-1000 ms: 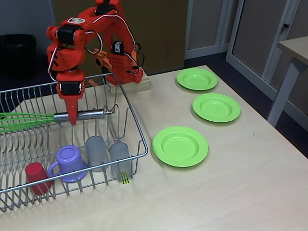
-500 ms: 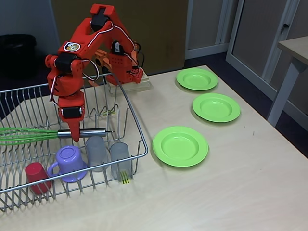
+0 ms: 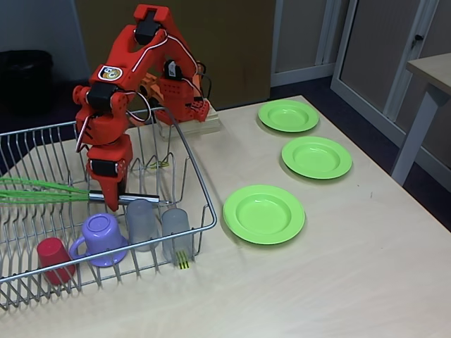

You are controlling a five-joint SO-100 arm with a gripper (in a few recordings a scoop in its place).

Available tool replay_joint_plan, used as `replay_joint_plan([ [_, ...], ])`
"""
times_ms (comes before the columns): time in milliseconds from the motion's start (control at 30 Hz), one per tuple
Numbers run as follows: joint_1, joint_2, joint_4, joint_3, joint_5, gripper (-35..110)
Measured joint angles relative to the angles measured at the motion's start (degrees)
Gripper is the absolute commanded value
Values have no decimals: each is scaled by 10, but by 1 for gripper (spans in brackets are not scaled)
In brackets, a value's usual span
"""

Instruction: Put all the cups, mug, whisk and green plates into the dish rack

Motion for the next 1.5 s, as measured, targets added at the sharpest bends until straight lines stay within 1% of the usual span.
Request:
replay_joint_plan([
  [167,-11,27,-5,25,172,0],
  [233,-11,33,-11,31,221,0],
  [300,-16,33,-11,31,243,0],
  [400,-19,40,-14,40,242,0],
  [467,-22,44,-14,45,221,3],
  [533,-25,45,-12,58,188,0],
  [700,-32,52,-2,80,112,0],
  [800,-28,59,19,83,77,0],
  [900,-21,61,54,71,3,0],
  [1000,-21,76,63,79,10,0],
  [1200,-25,91,53,105,-87,0],
  [1500,-26,36,67,7,-205,0],
])
